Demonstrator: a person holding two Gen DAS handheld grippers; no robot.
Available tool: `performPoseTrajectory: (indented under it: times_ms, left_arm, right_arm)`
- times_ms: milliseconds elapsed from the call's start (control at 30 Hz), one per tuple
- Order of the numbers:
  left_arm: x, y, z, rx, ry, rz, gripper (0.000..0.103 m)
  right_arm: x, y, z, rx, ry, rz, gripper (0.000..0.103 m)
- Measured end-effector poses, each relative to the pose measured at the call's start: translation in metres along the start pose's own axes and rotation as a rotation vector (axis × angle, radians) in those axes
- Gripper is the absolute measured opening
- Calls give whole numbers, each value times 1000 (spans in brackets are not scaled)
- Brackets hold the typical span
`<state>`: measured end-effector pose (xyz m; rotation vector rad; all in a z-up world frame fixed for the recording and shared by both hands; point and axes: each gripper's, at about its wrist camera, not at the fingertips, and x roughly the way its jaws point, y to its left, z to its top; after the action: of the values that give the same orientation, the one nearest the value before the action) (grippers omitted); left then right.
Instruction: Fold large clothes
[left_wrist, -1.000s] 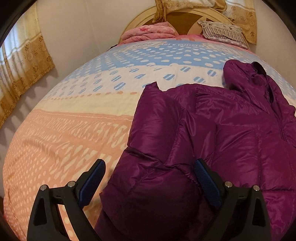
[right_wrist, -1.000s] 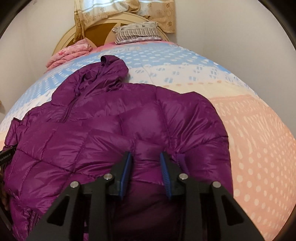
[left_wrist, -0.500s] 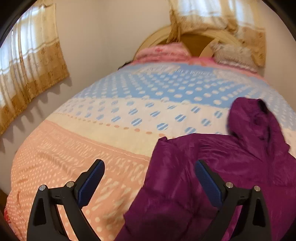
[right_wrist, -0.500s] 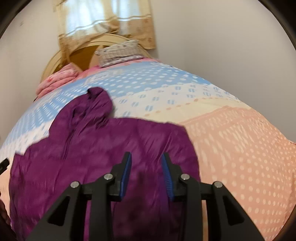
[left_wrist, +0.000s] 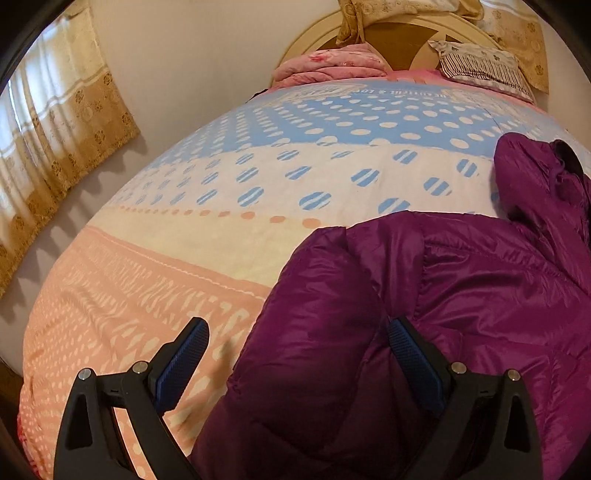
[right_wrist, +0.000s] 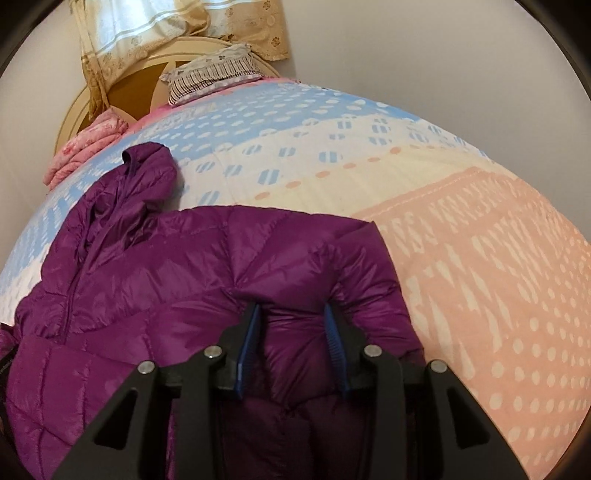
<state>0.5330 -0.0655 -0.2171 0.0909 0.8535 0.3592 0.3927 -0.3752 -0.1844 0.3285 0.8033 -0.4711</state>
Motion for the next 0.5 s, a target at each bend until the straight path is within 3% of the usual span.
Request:
performPoseTrajectory:
  times_ms: [333,500]
  left_arm:
    - [4,16,-1,-68,23,-78,98]
    - [4,16,-2,-66,21,-77,98]
  right_arm:
    - [5,11,1,-40,-2,-51,40]
    - [6,11,1,-45,-1,-56,40]
